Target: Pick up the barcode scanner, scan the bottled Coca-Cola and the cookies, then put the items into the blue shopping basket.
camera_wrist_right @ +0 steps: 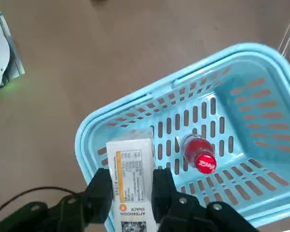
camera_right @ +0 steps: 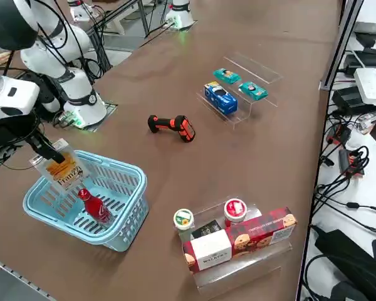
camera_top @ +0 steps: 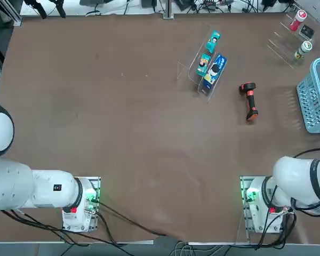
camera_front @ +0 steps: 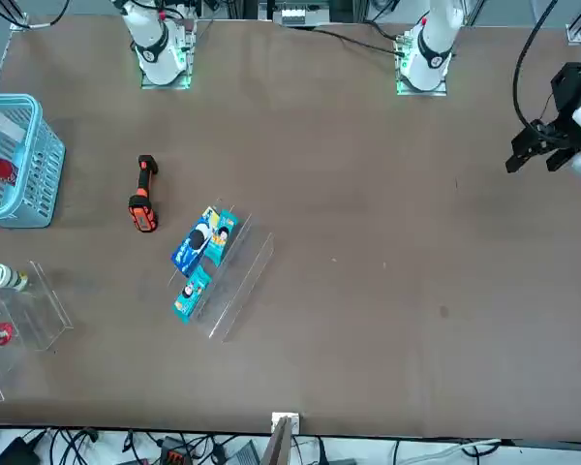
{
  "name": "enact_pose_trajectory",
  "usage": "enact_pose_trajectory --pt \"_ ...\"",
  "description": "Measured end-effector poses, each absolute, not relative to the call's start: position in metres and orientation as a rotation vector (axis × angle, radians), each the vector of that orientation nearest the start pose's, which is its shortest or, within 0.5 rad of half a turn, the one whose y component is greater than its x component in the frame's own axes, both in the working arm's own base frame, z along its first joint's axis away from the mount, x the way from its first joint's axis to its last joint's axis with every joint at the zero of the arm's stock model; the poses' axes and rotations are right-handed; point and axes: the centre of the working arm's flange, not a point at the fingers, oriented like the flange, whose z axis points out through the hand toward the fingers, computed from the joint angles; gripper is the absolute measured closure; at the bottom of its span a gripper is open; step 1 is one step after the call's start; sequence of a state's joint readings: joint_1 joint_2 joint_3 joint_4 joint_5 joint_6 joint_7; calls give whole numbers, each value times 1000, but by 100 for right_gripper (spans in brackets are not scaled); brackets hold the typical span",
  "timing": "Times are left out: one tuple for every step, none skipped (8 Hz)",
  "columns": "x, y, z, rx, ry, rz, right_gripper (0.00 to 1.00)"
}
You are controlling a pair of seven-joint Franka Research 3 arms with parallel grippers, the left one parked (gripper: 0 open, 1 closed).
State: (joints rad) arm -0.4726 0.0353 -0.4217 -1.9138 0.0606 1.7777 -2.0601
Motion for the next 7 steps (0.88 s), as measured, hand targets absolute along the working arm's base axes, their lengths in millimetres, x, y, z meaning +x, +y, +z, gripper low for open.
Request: enact_pose_trajectory --pt "346 -427 454 -2503 -1610 -40 55" --pt "346 -430 444 -2505 -1613 -55 55" --pt "350 -431 432 -2499 -1618 -80 55" --pt "355 -433 416 -2492 -1610 -96 55" --pt "360 -436 397 -2481 -1598 -96 55" --pt "363 -439 379 -2476 -1588 -86 55" --pt "365 -441 364 -2475 -1577 -76 55"
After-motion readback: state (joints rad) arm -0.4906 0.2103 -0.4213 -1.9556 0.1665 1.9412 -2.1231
